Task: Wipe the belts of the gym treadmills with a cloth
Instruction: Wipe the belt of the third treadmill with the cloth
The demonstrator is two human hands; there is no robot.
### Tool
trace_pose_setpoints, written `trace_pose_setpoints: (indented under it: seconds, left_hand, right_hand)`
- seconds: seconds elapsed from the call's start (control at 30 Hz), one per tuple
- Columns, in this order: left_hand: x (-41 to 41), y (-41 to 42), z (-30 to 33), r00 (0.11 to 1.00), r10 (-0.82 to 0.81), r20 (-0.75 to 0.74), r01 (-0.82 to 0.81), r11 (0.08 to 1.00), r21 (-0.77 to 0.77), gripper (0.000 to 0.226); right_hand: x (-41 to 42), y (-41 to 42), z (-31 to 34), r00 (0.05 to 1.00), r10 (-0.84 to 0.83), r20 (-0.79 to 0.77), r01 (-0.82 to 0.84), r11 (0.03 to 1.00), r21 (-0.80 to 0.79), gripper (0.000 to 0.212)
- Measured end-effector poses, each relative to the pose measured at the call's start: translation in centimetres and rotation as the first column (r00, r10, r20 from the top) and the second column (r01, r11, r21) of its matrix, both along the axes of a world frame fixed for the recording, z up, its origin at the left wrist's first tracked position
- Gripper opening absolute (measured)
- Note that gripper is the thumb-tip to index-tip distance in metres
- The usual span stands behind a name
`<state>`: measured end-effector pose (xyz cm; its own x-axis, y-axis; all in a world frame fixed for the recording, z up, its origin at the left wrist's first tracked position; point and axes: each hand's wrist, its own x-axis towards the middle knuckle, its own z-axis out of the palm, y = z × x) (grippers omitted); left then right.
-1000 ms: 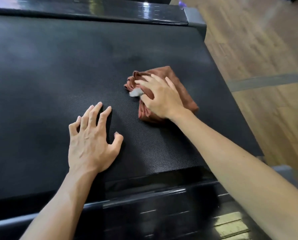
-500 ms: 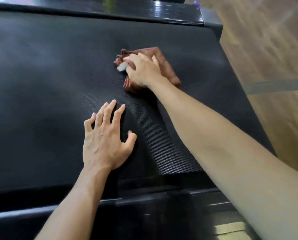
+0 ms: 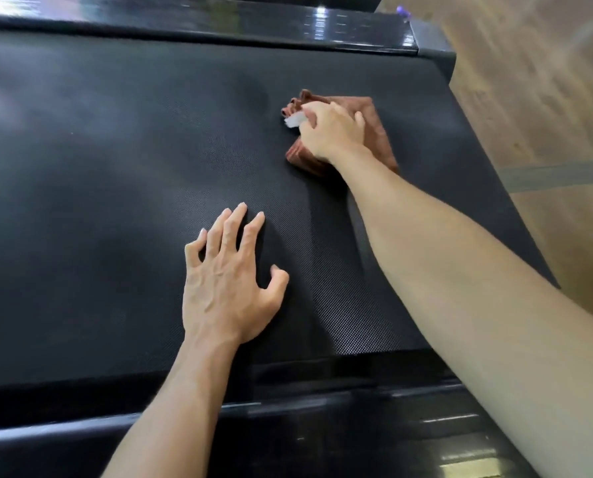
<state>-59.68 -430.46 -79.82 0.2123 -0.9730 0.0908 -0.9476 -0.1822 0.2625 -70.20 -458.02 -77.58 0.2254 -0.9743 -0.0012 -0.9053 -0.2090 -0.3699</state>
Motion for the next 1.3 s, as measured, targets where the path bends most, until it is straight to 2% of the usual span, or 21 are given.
trace_pose_setpoints:
  seconds: [0.1, 0.17, 0.27, 0.4, 0.5, 0.57, 0.67, 0.77, 0.83, 0.9, 0.97, 1.07, 1.2, 1.3]
  left_hand:
    - [0.1, -0.2, 0.1, 1.0, 0.001, -0.001, -0.001, 1.0, 0.002, 0.077]
    - [0.1, -0.1, 0.1, 1.0, 0.005, 0.0, -0.005, 1.0, 0.003, 0.077]
    - [0.0, -0.2, 0.2, 1.0, 0.005, -0.006, -0.005, 1.0, -0.006, 0.075]
    - [0.1, -0.2, 0.0, 1.0, 0.001, 0.003, -0.001, 1.0, 0.006, 0.074]
    - [0.1, -0.1, 0.0, 1.0, 0.003, 0.011, -0.003, 1.0, 0.002, 0.075]
    - [0.0, -0.2, 0.1, 1.0, 0.008, 0.006, -0.008, 1.0, -0.005, 0.076]
    - [0.0, -0.2, 0.1, 1.0, 0.006, 0.003, -0.006, 1.0, -0.004, 0.076]
    - [0.2, -0.2, 0.0, 1.0, 0.006, 0.003, -0.006, 1.0, -0.006, 0.076]
    - [0.1, -0.2, 0.1, 1.0, 0.002, 0.004, -0.002, 1.0, -0.005, 0.076]
    - [0.0, -0.2, 0.1, 1.0, 0.0, 0.001, 0.0, 1.0, -0.004, 0.075]
    - [0.1, -0.2, 0.1, 1.0, -0.002, -0.001, 0.002, 1.0, -0.004, 0.075]
    - [0.1, -0.2, 0.1, 1.0, -0.002, 0.003, 0.002, 1.0, -0.006, 0.075]
    - [0.0, -0.2, 0.0, 1.0, 0.005, -0.005, -0.005, 1.0, -0.008, 0.076]
    - [0.1, -0.1, 0.0, 1.0, 0.003, 0.002, -0.003, 1.0, -0.008, 0.076]
  right_hand:
    - [2.4, 0.9, -0.3, 0.971, 0.237, -0.007, -0.237, 0.971, 0.015, 0.039]
    - [1.3, 2.7, -0.5, 0.927, 0.371, 0.047, -0.373, 0.927, 0.034, 0.041]
    - [-3.8, 4.6, -0.3, 0.893, 0.425, 0.146, -0.435, 0.899, 0.044, 0.048]
    - [-8.4, 3.9, -0.5, 0.947, 0.286, 0.147, -0.295, 0.955, 0.044, 0.051]
    - [-6.3, 1.1, -0.4, 0.995, 0.084, 0.051, -0.086, 0.996, 0.039, 0.044]
    - [-3.3, -0.6, 0.2, 1.0, 0.011, 0.023, -0.012, 0.999, 0.043, 0.044]
    - [0.8, -0.9, 0.8, 0.997, 0.077, -0.01, -0.077, 0.996, 0.05, 0.044]
    - [2.9, 0.9, 0.6, 0.96, 0.281, 0.015, -0.281, 0.957, 0.067, 0.04]
    - [1.7, 2.5, 0.1, 0.923, 0.381, 0.059, -0.384, 0.921, 0.061, 0.047]
    - [-1.2, 3.6, -0.1, 0.91, 0.402, 0.098, -0.408, 0.912, 0.048, 0.054]
    - [-4.8, 4.2, -0.4, 0.921, 0.376, 0.099, -0.379, 0.925, 0.015, 0.056]
    - [-8.1, 2.7, -0.9, 0.977, 0.195, 0.082, -0.193, 0.981, -0.037, 0.054]
    - [-5.5, -0.7, -0.3, 0.998, -0.067, 0.002, 0.067, 0.998, -0.01, 0.047]
    - [-2.0, -1.4, 0.4, 0.999, -0.046, -0.016, 0.046, 0.999, 0.022, 0.044]
